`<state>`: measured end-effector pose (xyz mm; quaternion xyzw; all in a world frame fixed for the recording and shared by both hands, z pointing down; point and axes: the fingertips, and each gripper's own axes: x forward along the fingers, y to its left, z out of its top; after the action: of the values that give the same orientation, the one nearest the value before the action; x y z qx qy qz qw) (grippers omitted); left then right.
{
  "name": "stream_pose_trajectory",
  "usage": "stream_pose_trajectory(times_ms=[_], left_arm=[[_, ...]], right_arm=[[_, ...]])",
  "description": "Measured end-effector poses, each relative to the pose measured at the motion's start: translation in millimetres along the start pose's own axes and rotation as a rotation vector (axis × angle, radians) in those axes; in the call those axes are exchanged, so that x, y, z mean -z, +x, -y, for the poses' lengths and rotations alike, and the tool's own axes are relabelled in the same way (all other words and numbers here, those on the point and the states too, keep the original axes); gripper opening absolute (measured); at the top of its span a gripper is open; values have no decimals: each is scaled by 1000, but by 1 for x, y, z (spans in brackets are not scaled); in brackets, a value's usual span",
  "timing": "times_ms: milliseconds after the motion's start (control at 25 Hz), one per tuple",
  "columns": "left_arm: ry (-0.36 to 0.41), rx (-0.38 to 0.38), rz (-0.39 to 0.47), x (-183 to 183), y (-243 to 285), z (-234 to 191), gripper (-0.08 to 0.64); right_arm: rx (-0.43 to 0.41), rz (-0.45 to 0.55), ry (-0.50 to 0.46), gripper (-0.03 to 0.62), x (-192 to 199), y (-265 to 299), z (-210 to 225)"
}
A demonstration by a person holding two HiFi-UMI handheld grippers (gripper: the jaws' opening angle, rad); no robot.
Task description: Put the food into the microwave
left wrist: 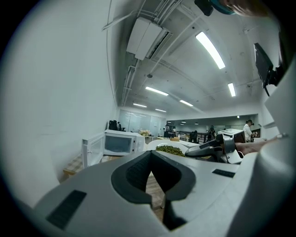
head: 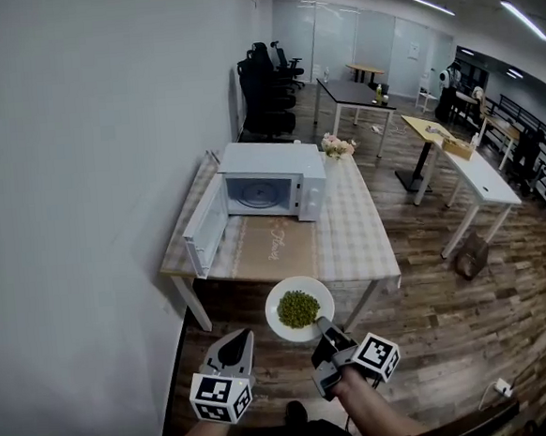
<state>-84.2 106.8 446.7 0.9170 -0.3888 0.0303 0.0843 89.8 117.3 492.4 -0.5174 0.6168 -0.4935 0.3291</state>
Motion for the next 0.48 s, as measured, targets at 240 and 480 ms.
stream_pose_trajectory(times_ms=[240, 480], left_arm=[[17, -41, -2, -6, 27, -7, 8], [23, -80, -27, -9, 52, -15, 8]], right_arm=[[-5, -26, 2, 20, -21, 22, 8], [-25, -46, 12, 21, -45, 40, 14]])
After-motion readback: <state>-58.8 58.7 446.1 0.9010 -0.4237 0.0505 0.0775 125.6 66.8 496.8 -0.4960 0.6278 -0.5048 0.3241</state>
